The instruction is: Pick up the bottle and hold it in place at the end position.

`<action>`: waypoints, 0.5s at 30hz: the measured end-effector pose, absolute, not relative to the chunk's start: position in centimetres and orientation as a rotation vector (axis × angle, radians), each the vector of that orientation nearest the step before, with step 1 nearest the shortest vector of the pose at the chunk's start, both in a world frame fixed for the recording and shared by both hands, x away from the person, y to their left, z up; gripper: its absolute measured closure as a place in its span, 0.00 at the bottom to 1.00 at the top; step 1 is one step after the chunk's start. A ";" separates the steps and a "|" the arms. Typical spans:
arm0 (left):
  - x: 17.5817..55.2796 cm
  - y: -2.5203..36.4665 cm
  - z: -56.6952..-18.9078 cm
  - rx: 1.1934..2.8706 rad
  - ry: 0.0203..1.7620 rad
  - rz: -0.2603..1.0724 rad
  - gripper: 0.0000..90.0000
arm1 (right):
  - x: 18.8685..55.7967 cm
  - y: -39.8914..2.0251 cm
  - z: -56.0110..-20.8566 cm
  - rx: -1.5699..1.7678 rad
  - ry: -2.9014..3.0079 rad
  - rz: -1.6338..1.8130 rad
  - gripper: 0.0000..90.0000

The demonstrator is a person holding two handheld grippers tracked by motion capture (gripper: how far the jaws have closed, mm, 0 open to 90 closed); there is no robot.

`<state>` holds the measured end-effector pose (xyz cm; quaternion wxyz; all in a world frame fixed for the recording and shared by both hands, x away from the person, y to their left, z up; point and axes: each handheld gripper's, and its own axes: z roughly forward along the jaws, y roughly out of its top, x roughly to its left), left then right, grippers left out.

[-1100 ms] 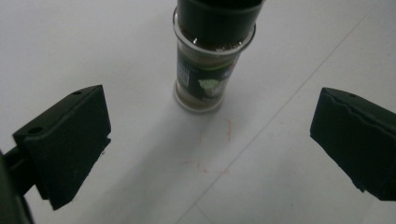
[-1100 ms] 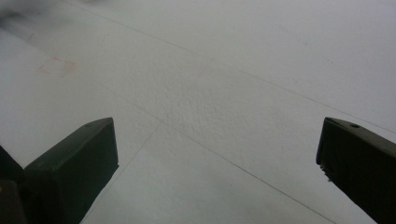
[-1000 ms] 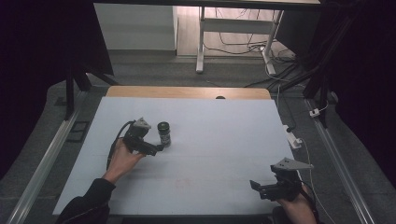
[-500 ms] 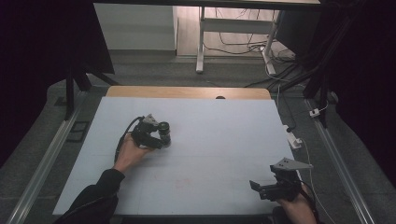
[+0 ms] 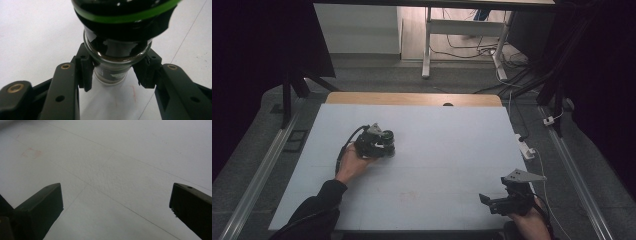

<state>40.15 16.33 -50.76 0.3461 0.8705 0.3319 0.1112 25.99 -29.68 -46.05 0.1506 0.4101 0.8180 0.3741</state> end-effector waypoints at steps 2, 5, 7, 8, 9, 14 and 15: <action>40.2 16.3 -50.7 2.253 0.877 0.284 0.59 | 26.0 -29.7 -46.1 1.179 2.350 1.073 0.00; 40.2 16.2 -50.6 2.256 0.887 0.282 0.59 | 26.0 -29.7 -46.0 1.179 2.351 1.073 0.00; 40.1 16.2 -50.4 2.254 0.895 0.293 0.59 | 26.0 -29.7 -46.0 1.179 2.351 1.073 0.00; 40.2 16.3 -50.3 2.254 0.893 0.292 0.59 | 26.0 -29.7 -46.0 1.181 2.351 1.074 0.00; 40.1 16.3 -50.1 2.247 0.895 0.293 0.59 | 26.0 -29.7 -46.1 1.180 2.351 1.075 0.00; 40.0 16.0 -49.1 2.230 0.887 0.299 0.59 | 26.0 -29.7 -46.1 1.180 2.353 1.072 0.00; 40.0 15.9 -48.9 2.231 0.881 0.300 0.59 | 26.0 -29.7 -46.1 1.180 2.353 1.072 0.00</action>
